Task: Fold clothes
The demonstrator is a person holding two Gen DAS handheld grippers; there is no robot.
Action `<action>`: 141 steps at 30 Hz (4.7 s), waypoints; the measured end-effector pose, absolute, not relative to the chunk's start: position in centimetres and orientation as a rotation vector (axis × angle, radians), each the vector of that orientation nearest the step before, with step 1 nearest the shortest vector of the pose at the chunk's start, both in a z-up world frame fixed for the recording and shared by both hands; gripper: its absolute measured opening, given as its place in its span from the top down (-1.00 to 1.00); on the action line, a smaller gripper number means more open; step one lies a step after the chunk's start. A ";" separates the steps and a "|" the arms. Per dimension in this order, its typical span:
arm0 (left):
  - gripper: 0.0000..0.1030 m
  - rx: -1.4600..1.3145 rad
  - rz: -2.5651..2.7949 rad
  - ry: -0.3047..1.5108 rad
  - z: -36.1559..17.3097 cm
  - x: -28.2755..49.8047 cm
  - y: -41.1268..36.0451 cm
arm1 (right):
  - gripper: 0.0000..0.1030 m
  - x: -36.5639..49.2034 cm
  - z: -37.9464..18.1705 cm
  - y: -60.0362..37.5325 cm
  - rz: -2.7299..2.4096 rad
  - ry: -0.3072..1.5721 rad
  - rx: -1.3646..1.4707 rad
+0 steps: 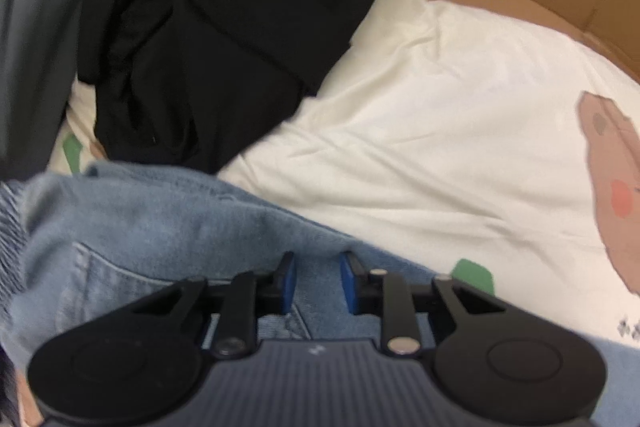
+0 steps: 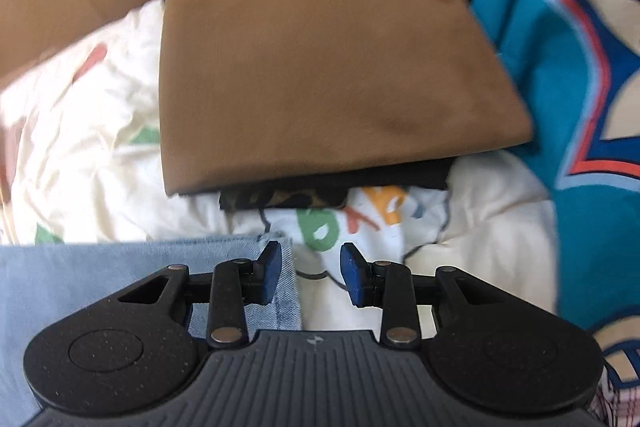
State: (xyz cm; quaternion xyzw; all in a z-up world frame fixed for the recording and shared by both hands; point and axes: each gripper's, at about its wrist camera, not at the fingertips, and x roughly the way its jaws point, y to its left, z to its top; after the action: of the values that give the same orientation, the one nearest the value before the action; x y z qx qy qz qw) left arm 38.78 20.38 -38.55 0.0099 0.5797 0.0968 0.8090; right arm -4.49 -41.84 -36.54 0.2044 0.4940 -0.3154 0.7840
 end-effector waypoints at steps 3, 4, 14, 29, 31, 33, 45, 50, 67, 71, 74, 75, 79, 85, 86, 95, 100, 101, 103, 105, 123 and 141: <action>0.47 0.045 0.208 1.230 -37.0 38.3 21.1 | 0.25 -5.1 -35.1 -41.7 -0.690 1.034 0.458; 0.47 0.053 0.210 1.227 -36.5 38.2 21.4 | 0.25 -4.9 -35.0 -41.4 -0.686 1.027 0.466; 0.48 0.030 0.334 1.191 -33.9 36.9 27.6 | 0.25 -2.7 -34.9 -39.2 -0.651 0.970 0.538; 0.48 -0.028 0.368 1.157 -34.7 36.2 31.4 | 0.25 -0.1 -37.7 -35.6 -0.532 1.049 0.487; 0.50 -0.036 0.380 1.160 -35.8 36.9 32.1 | 0.25 0.8 -37.9 -34.8 -0.508 1.054 0.466; 0.51 -0.073 0.388 1.156 -36.7 37.5 33.0 | 0.25 1.6 -38.0 -33.9 -0.479 1.060 0.444; 0.68 -0.070 0.357 1.151 -39.6 40.2 34.7 | 0.26 4.8 -40.6 -31.3 -0.437 1.162 0.430; 0.70 -0.059 0.336 1.197 -37.4 40.6 34.5 | 0.26 5.0 -41.5 -31.3 -0.445 1.156 0.429; 0.47 -0.117 0.365 1.171 -33.2 34.4 38.0 | 0.26 4.7 -41.7 -31.7 -0.447 1.117 0.430; 0.47 -0.126 0.400 1.155 -34.7 35.8 38.8 | 0.28 4.7 -41.8 -31.8 -0.440 1.119 0.425; 0.47 -0.111 0.417 1.178 -35.7 37.4 39.2 | 0.28 4.7 -41.9 -31.7 -0.445 1.114 0.423; 0.47 -0.101 0.419 1.183 -36.0 38.0 39.3 | 0.28 4.7 -41.9 -31.6 -0.448 1.113 0.420; 0.45 -0.071 0.429 1.186 -36.6 39.7 39.4 | 0.28 4.8 -42.0 -31.5 -0.453 1.112 0.414; 0.35 0.026 0.451 1.212 -37.9 41.8 38.1 | 0.28 4.7 -42.0 -31.4 -0.447 1.106 0.409; 0.35 0.025 0.448 1.217 -37.7 41.8 38.2 | 0.28 4.7 -42.0 -31.5 -0.446 1.105 0.409; 0.35 -0.067 0.395 1.198 -32.2 37.8 39.6 | 0.27 4.5 -42.0 -31.4 -0.443 1.094 0.409; 0.35 -0.105 0.386 1.217 -29.8 34.8 39.5 | 0.27 4.4 -42.0 -31.5 -0.437 1.089 0.419; 0.35 -0.117 0.389 1.222 -29.5 34.4 39.6 | 0.27 4.5 -42.0 -31.6 -0.436 1.088 0.419; 0.35 -0.133 0.403 1.242 -29.7 33.8 40.0 | 0.27 4.5 -42.1 -31.6 -0.438 1.089 0.417; 0.35 -0.146 0.419 1.262 -30.5 33.3 40.5 | 0.27 4.6 -42.1 -31.6 -0.442 1.090 0.417; 0.41 -0.242 0.457 1.316 -33.0 34.3 41.6 | 0.27 4.7 -42.0 -31.7 -0.438 1.101 0.416; 0.40 -0.241 0.377 1.325 -35.1 37.1 35.2 | 0.26 4.8 -42.1 -32.1 -0.438 1.096 0.438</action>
State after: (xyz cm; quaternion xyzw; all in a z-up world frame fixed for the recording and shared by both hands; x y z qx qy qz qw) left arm 37.09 35.17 -35.14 -0.1111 0.6097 0.1737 0.7654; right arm 4.82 -32.12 -42.08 0.2050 0.5123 -0.2046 0.8085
